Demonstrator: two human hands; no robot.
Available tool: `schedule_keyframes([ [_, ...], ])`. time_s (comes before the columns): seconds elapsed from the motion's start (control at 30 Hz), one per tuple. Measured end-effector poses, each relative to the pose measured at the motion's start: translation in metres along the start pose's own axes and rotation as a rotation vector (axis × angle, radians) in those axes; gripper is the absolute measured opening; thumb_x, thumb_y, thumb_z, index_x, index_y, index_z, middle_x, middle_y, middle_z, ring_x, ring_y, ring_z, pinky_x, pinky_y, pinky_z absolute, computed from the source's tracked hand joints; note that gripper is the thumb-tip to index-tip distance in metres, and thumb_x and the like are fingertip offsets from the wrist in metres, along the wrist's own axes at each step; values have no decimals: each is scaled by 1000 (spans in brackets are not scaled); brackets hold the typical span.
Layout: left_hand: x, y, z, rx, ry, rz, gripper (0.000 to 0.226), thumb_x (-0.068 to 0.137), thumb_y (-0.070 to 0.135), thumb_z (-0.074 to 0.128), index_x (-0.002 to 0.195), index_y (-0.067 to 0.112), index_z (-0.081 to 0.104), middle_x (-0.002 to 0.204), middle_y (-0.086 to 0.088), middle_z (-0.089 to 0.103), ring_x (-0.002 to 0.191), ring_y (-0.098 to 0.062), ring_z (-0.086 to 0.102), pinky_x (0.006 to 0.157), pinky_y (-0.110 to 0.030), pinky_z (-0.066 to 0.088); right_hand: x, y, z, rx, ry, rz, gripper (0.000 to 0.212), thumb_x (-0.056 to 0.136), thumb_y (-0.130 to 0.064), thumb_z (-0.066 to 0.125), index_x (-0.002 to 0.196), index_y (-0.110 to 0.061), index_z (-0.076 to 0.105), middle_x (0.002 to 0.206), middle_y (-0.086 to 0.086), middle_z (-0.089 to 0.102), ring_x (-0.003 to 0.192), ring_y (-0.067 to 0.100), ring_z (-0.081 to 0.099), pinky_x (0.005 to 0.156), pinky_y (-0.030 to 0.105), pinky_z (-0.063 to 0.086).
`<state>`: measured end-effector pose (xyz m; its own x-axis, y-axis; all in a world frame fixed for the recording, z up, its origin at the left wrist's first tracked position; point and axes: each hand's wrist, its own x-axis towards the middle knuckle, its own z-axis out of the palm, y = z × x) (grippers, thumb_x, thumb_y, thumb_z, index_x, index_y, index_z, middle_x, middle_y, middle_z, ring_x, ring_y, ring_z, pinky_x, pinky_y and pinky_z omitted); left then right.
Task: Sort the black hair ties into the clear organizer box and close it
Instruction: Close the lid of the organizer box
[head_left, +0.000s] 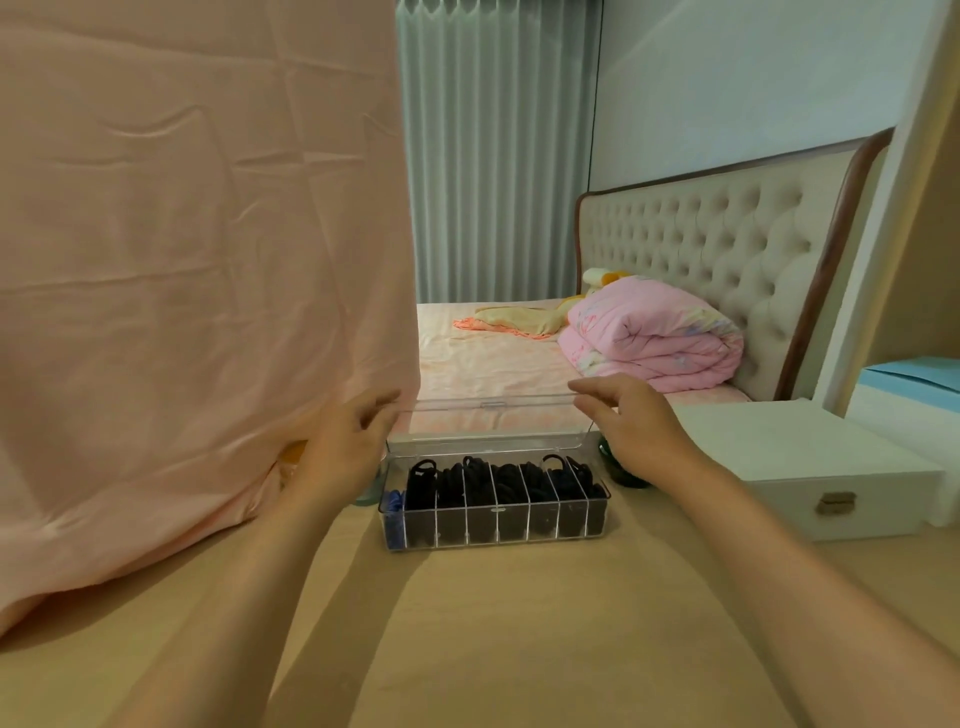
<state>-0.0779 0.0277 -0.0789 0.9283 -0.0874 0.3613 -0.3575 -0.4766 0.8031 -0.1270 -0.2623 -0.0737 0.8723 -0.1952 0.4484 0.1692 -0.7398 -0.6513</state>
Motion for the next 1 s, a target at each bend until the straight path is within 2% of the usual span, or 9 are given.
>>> schedule_keyframes([
  [0.1, -24, -7, 0, 82, 45, 79, 33, 102, 26, 56, 134, 24, 63, 127, 4, 67, 107, -8, 58, 87, -24, 42, -23, 5, -1, -45, -4, -43, 28, 100, -22, 62, 127, -22, 70, 120, -4, 62, 111, 11, 57, 96, 24, 39],
  [0.17, -35, -16, -1, 108, 67, 135, 28, 99, 21, 61, 126, 25, 68, 120, 6, 69, 104, -5, 58, 86, -23, 43, -34, 10, 1, -65, -3, -68, 25, 97, -19, 67, 121, -21, 74, 115, -8, 62, 105, 11, 60, 95, 26, 45],
  [0.3, -46, -35, -2, 171, -24, 261, 34, 93, 8, 67, 112, 36, 68, 106, 19, 65, 95, 5, 58, 90, -21, 50, -54, 19, 8, -17, -45, -92, 21, 85, -12, 79, 103, -21, 80, 104, -15, 67, 95, -2, 61, 82, 9, 44],
  [0.37, -49, -39, 1, 224, -31, 280, 33, 93, 9, 66, 116, 34, 69, 112, 16, 63, 99, 2, 56, 91, -22, 47, -60, 24, 13, -42, -56, -111, 22, 86, -11, 79, 103, -25, 79, 103, -19, 65, 95, -4, 61, 82, 10, 42],
  [0.47, -50, -41, 6, 305, -25, 268, 34, 98, 20, 60, 131, 30, 64, 129, 13, 57, 123, -9, 49, 103, -29, 39, -61, 27, 16, -121, -36, -148, 26, 91, -16, 72, 114, -27, 75, 108, -18, 62, 100, 0, 59, 89, 19, 46],
  [0.57, -52, -44, 12, 361, -67, 324, 43, 99, 27, 59, 142, 31, 55, 144, 14, 52, 133, -6, 42, 108, -24, 32, -67, 29, 23, -256, -62, -195, 43, 94, -28, 63, 135, -37, 60, 117, -20, 51, 108, 0, 50, 93, 22, 45],
  [0.67, -54, -46, 18, 416, -59, 351, 50, 99, 31, 59, 147, 32, 47, 151, 14, 46, 139, -7, 39, 110, -21, 28, -72, 31, 34, -293, -20, -217, 46, 95, -23, 61, 139, -35, 58, 120, -16, 49, 108, 2, 46, 90, 21, 46],
  [0.87, -51, -53, 29, 498, -7, 353, 51, 96, 27, 63, 146, 27, 50, 152, 6, 49, 139, -15, 44, 112, -32, 35, -69, 34, 47, -298, 50, -192, 45, 94, -14, 61, 138, -24, 61, 125, -8, 54, 115, 6, 45, 92, 23, 46],
  [1.0, -47, -55, 35, 547, 22, 329, 54, 97, 27, 62, 149, 26, 47, 144, -4, 48, 135, -23, 35, 108, -37, 40, -68, 37, 53, -444, -28, -206, 64, 95, -20, 59, 155, -24, 38, 150, -3, 41, 141, 13, 35, 115, 37, 36],
])
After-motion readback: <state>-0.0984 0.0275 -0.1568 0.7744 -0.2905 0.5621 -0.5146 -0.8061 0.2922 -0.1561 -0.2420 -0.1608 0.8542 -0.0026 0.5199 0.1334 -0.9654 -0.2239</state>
